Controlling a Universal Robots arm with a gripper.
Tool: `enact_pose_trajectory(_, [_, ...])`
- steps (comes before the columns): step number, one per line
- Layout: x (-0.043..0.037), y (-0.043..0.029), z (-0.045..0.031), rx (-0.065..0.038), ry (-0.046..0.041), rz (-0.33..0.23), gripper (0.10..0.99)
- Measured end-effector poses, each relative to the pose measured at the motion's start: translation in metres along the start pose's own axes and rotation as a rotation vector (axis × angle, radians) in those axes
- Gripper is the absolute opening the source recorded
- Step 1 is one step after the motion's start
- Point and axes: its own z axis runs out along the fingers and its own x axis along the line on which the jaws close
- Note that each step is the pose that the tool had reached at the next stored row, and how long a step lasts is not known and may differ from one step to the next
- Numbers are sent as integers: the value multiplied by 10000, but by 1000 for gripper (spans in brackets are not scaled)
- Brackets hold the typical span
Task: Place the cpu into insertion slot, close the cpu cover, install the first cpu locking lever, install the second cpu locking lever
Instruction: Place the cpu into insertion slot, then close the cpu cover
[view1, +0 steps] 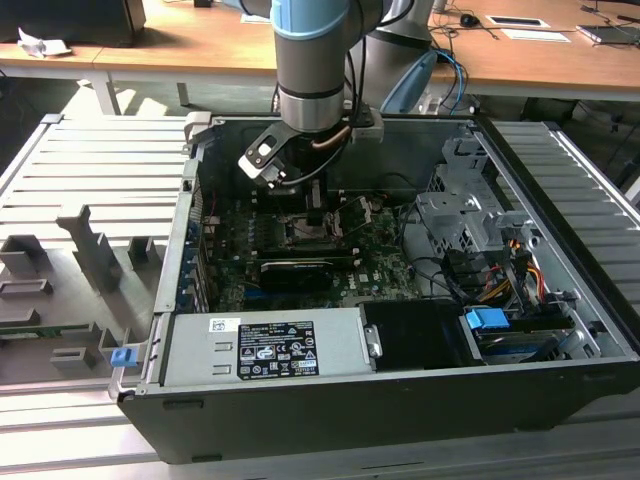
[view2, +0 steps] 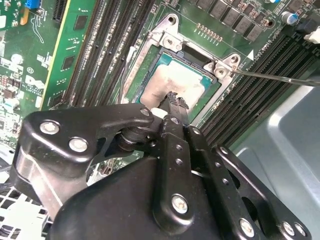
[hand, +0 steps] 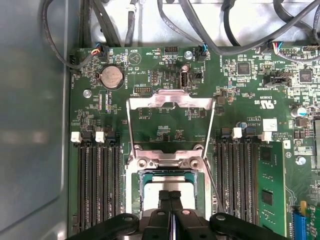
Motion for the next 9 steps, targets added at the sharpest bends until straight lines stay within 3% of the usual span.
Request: enact_pose_trajectory(9, [0, 9, -12, 12, -1, 0, 106])
